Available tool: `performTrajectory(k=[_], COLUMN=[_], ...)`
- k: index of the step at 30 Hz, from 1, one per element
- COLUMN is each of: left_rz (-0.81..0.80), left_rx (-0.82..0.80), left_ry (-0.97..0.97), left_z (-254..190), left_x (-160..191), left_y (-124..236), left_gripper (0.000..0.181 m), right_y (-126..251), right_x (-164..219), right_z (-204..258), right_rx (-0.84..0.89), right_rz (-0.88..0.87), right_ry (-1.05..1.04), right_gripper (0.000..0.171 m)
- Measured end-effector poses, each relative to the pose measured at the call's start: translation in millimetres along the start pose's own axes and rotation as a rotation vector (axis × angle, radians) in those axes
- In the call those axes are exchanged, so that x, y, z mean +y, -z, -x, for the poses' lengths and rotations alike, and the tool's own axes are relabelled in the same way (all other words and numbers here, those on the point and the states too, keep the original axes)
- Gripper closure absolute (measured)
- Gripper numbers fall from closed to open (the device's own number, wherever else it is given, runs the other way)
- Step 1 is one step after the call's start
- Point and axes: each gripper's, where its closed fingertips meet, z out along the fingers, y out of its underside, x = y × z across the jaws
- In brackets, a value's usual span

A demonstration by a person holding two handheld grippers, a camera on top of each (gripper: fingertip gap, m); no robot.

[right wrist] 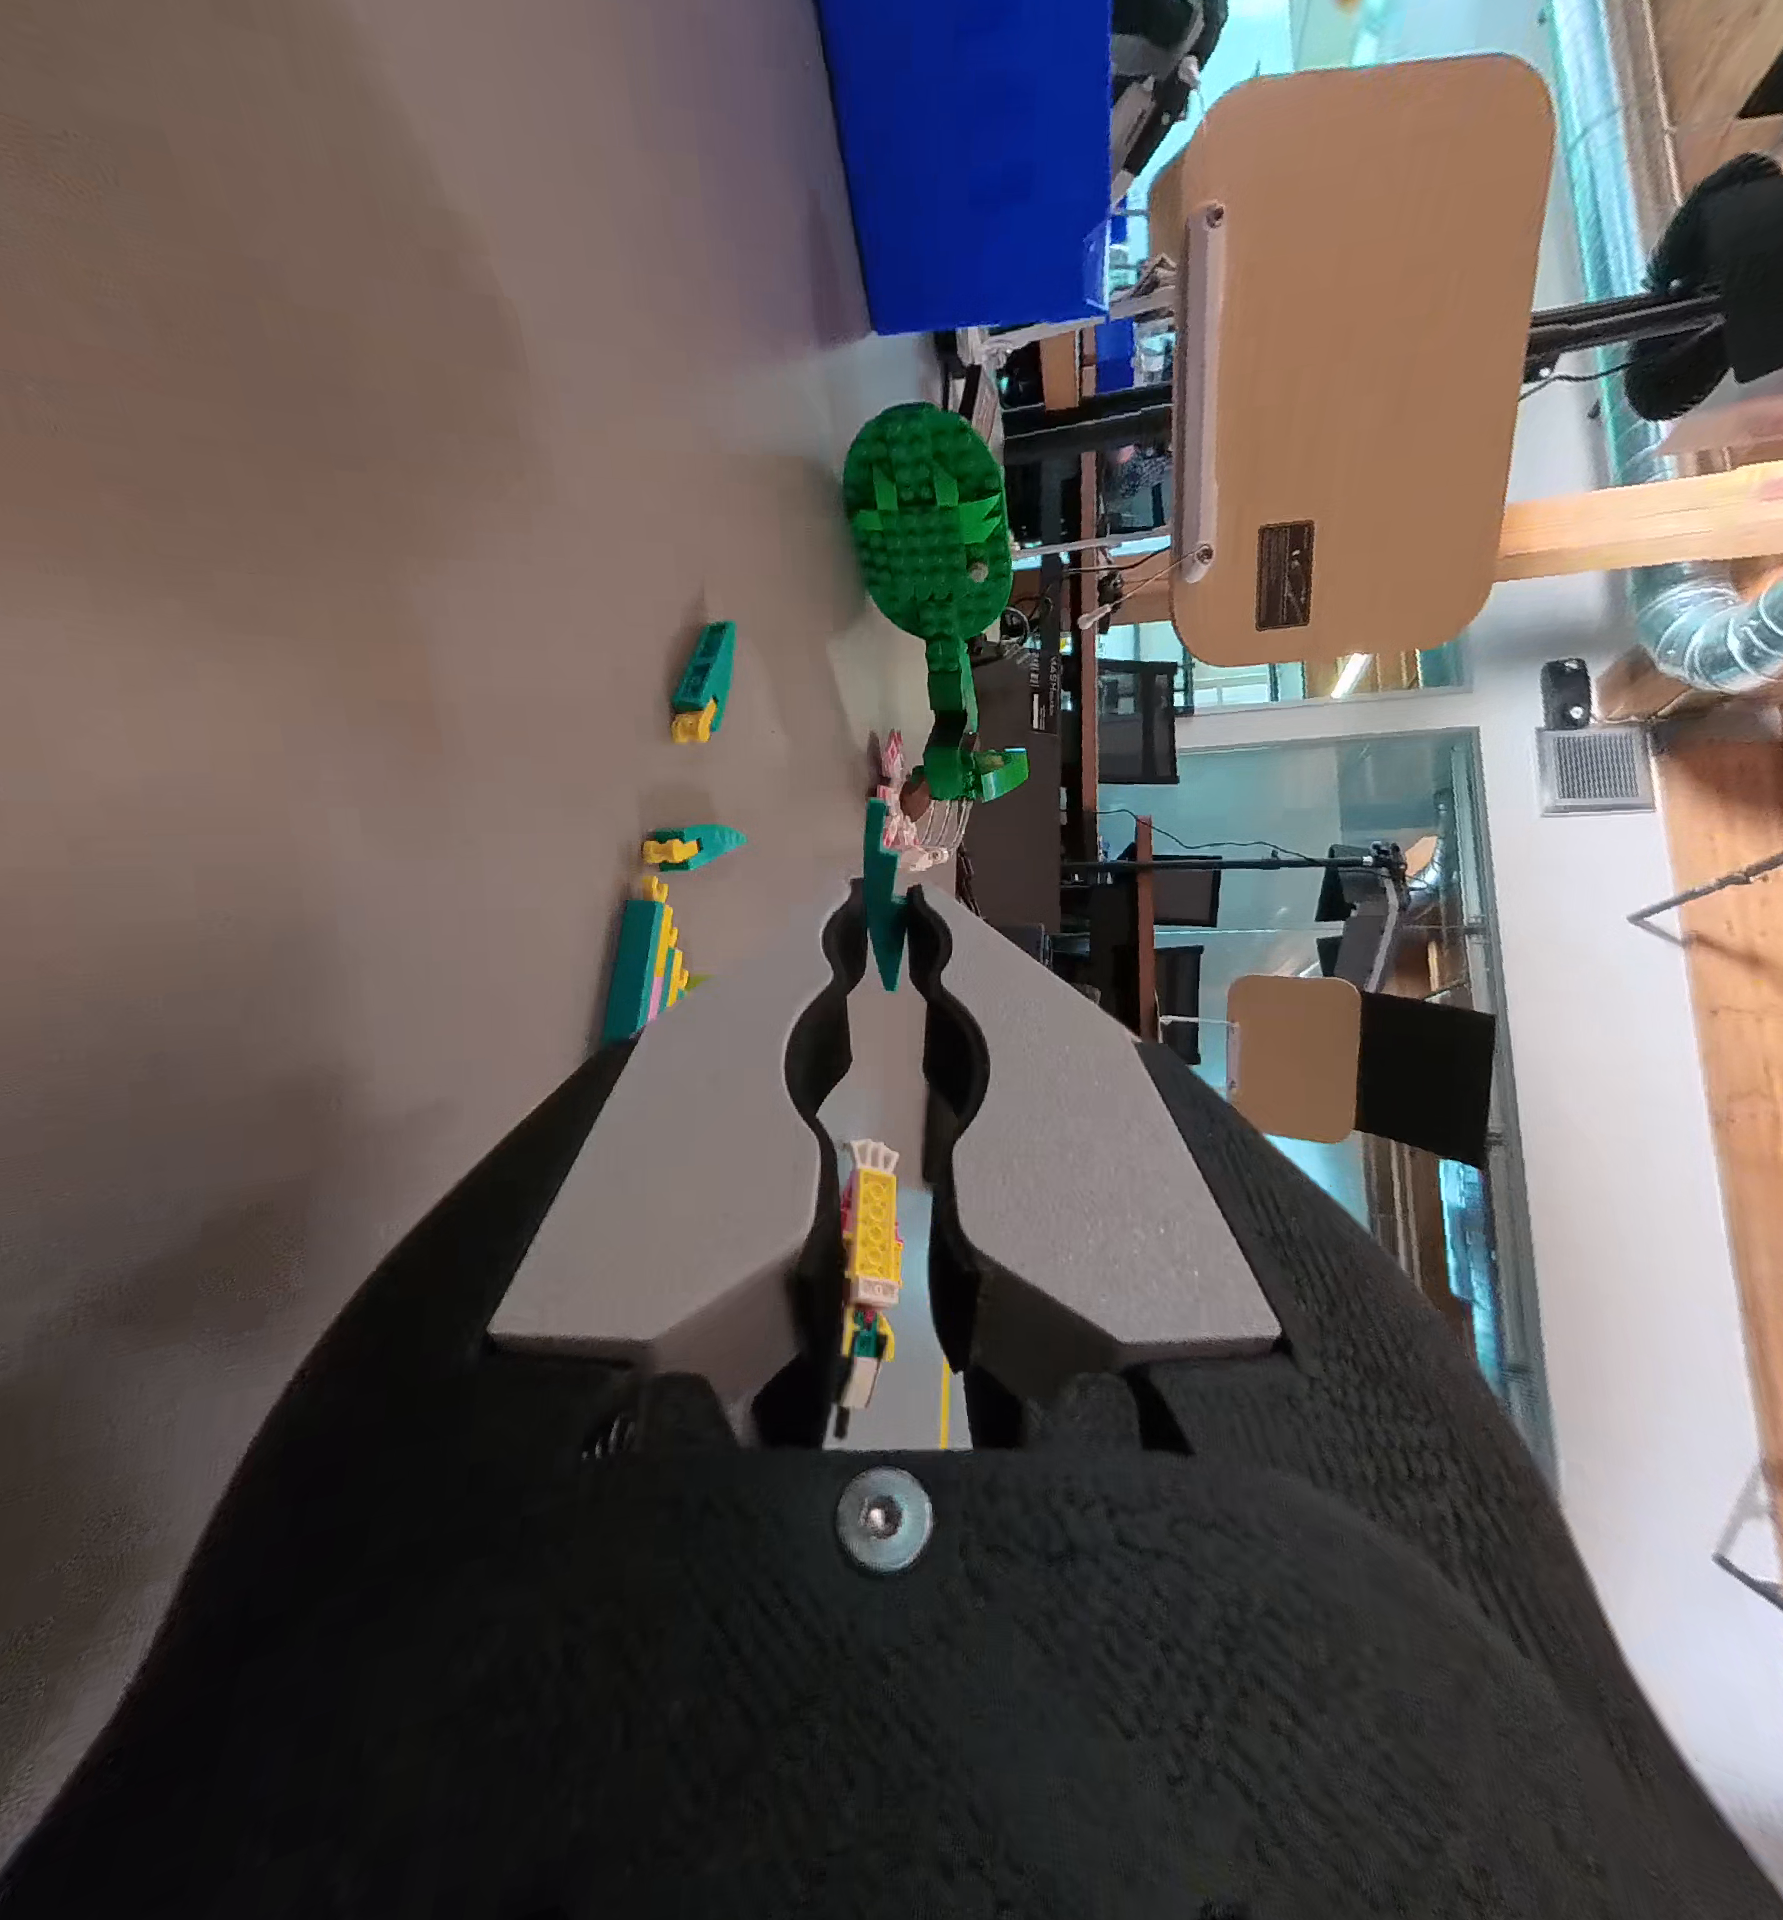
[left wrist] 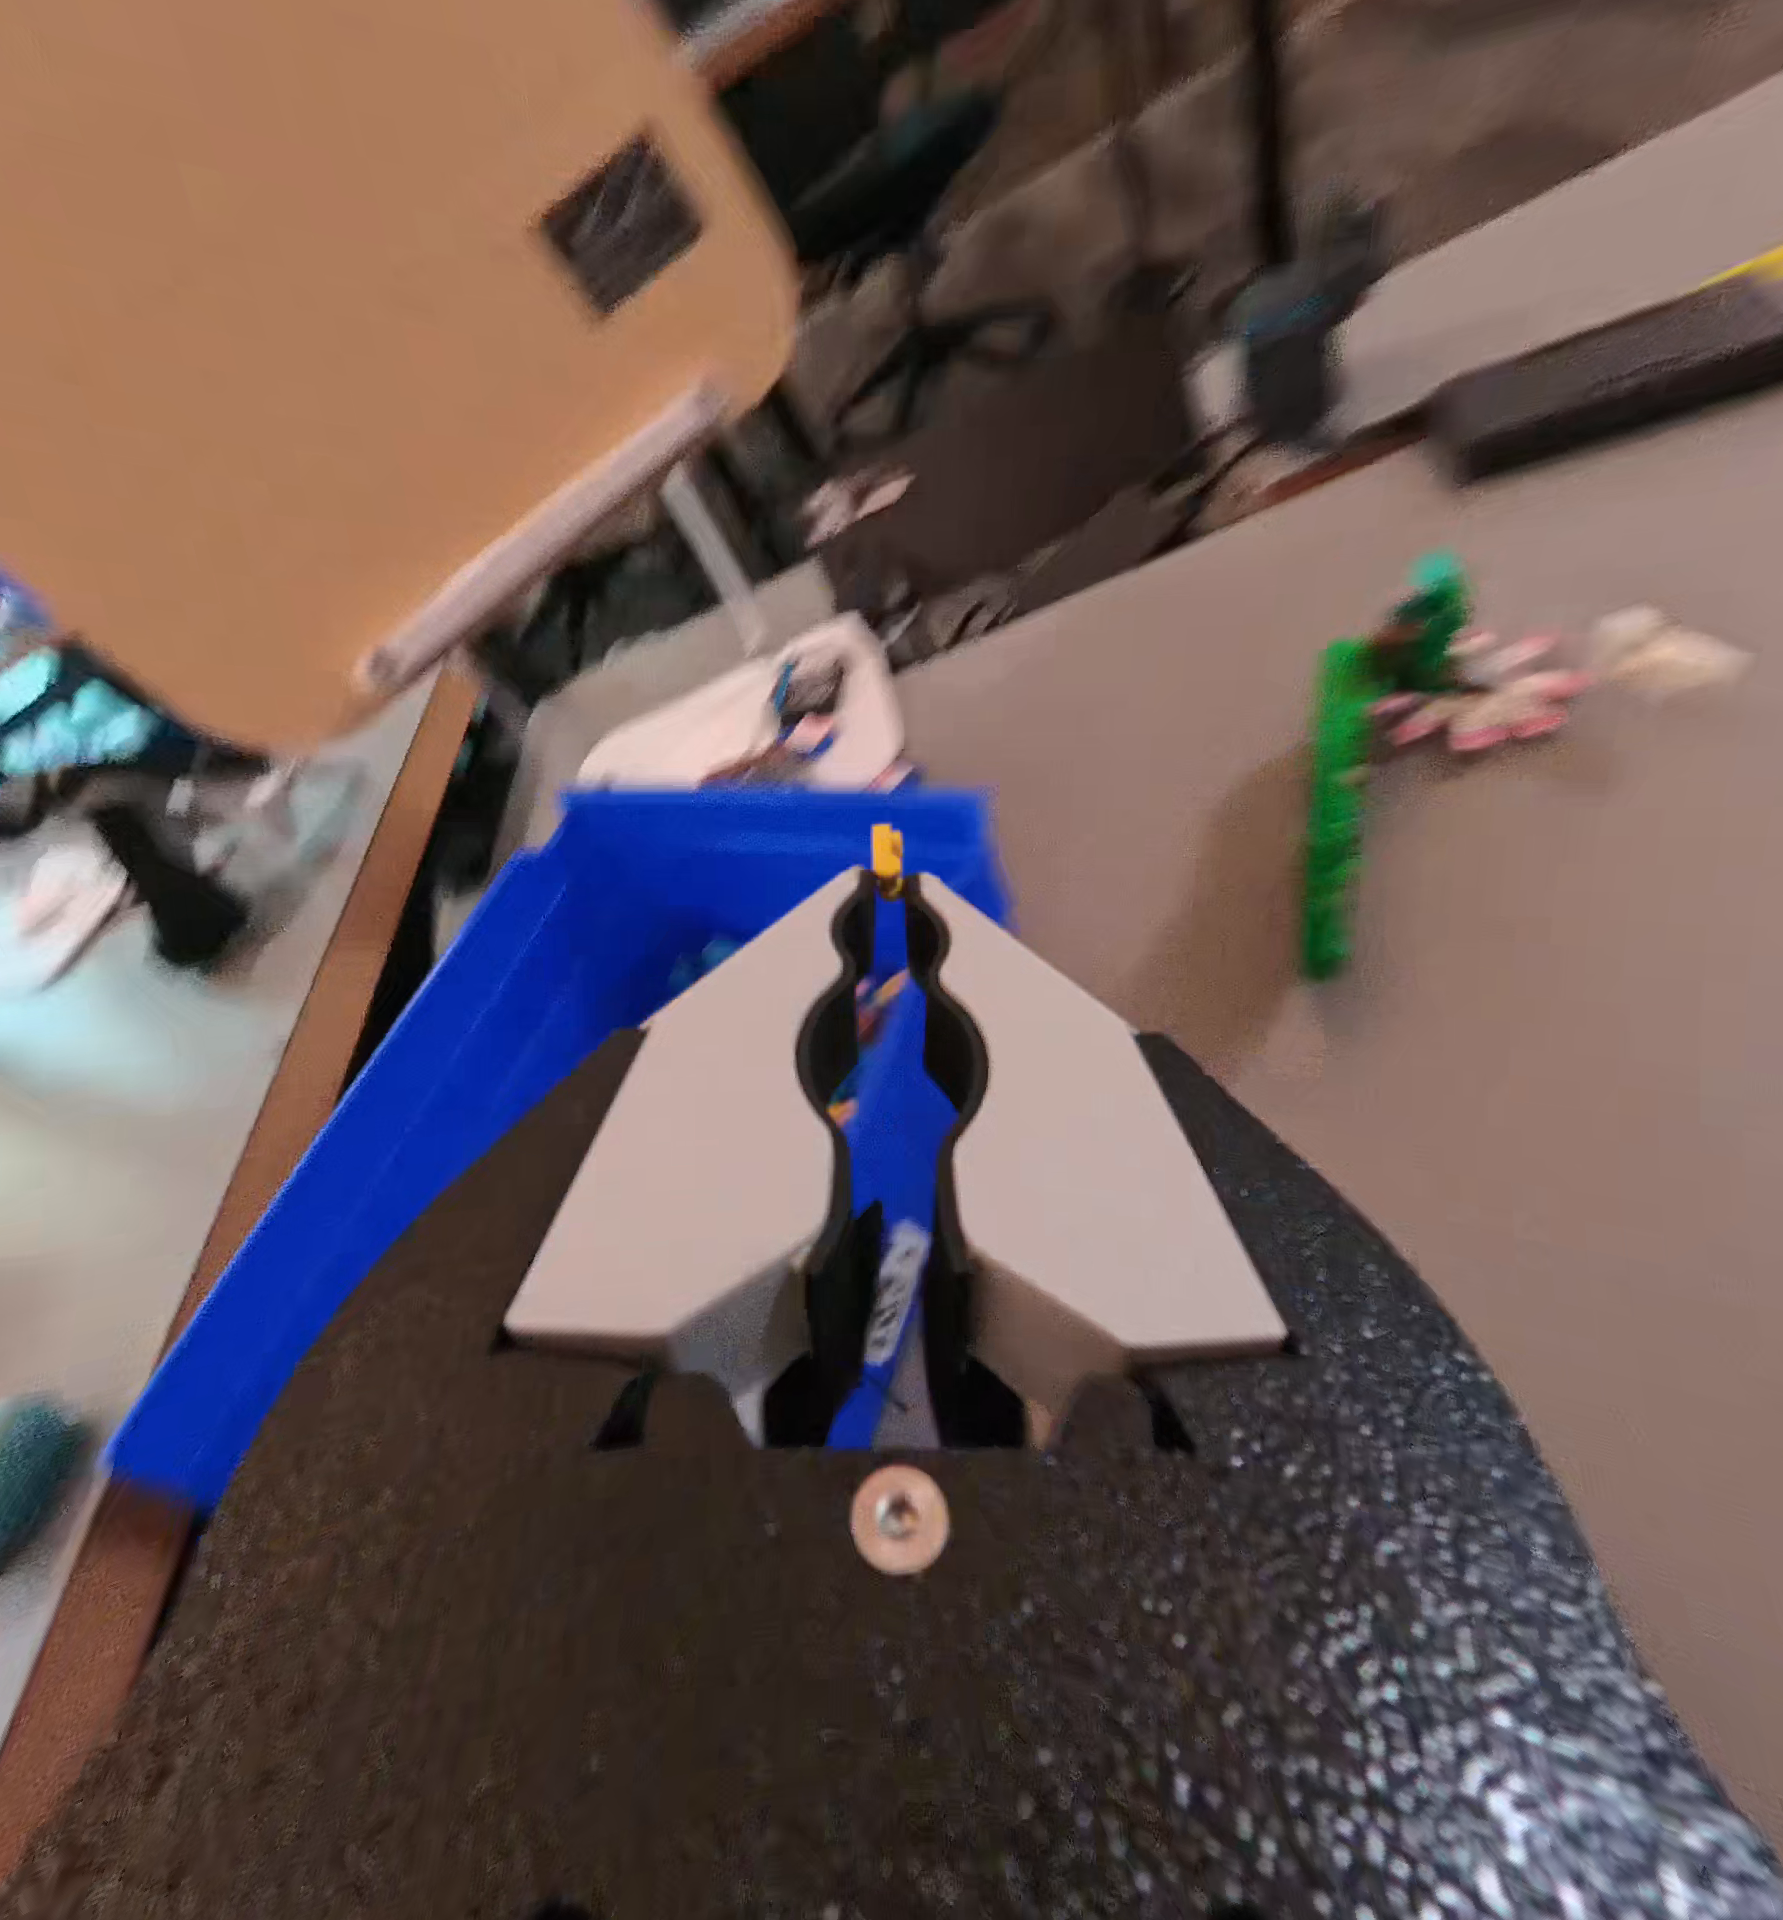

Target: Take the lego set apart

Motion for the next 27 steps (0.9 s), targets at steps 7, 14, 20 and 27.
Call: performTrajectory(k=[7,14,20,27], left_rz=[0.388,-0.064,-0.095,-0.154], left_rx=[-0.063,0.768,1.009,1.026], left_ry=[0.24,0.357,0.108,0.106], left_z=[71,-144,-290,-314], left_x=[78,-40,-31,-33], left_y=[-27,48,86,86], left_gripper=[0.091,0.122,0.147,0.164], right_y=[3,14,19,22], right_x=[-8,-16,-19,-20], right_z=[-6,-31,-37,-40], right_rx=[0.052,0.215,0.25,0.257], right_rz=[-0.059,-0.116,-0.136,-0.143], right_ry=[-0.048,-0.022,-0.011,-0.009], right_gripper=[0.166,0.167,0.167,0.167])
